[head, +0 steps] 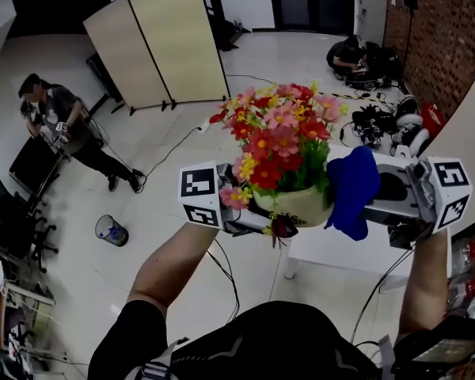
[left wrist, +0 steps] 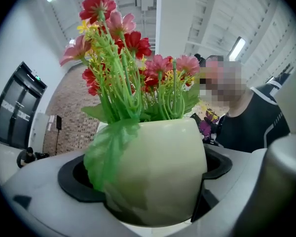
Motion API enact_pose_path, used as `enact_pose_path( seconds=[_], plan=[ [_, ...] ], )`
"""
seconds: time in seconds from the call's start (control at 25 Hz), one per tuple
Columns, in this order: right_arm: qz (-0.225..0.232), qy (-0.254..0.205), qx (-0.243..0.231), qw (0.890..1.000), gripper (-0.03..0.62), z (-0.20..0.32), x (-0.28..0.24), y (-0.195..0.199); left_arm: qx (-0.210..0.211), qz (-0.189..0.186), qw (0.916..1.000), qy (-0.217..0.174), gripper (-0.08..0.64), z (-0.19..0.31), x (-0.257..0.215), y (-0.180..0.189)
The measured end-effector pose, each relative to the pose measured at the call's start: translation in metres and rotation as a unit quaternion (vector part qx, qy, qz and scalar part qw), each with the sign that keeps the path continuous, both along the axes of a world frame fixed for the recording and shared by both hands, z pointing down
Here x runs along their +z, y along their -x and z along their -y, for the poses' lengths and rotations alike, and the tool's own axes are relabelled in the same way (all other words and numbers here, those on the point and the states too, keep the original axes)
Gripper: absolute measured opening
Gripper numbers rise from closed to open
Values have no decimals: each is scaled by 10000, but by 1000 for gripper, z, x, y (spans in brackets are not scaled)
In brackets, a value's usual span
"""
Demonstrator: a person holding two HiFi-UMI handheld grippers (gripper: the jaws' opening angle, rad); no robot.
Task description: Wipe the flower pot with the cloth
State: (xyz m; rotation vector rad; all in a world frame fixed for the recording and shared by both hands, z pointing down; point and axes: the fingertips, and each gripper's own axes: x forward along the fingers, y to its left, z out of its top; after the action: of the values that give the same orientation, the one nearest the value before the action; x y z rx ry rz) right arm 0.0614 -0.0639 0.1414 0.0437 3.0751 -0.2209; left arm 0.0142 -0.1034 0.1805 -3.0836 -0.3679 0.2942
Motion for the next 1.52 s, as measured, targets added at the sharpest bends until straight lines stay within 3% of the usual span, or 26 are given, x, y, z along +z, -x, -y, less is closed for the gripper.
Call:
enact_pose_path(
  seconds=[0.16,0.24,0.36,0.52,0.76,1.08,1.24,1.36,1.52],
  plan=[
    [457,249,522,9973,66,44,-7,-25,176,-22,9998,-79,583,-4,-4,0],
    [653,530,560,9949,65,68,-8,-25,361,32,9992,-183,583,-12,-6,-1],
    [707,818,-4,9941,66,71,-9,-10,615,102,9976,-300,583,-27,-8,-1],
    [741,997,-813,9889,66,56,-10,4,620,105,9977,-246,583,-25,-9,1],
    [840,944,-923,9877,64,43,-6,-7,189,94,9998,-37,583,0,1,-2],
    [962,676,-645,9910,66,22,-9,2,-211,148,9996,121,583,25,-8,-4],
    [847,329,-490,9947,65,13,-9,6,-535,159,9981,270,583,44,-13,-7],
    [1281,-112,79,9917,66,15,-24,-8,-709,38,9965,446,583,58,-34,-10],
    [2035,-483,1126,9714,66,30,-40,-36,-936,-83,9950,347,583,68,-81,-21]
  ],
)
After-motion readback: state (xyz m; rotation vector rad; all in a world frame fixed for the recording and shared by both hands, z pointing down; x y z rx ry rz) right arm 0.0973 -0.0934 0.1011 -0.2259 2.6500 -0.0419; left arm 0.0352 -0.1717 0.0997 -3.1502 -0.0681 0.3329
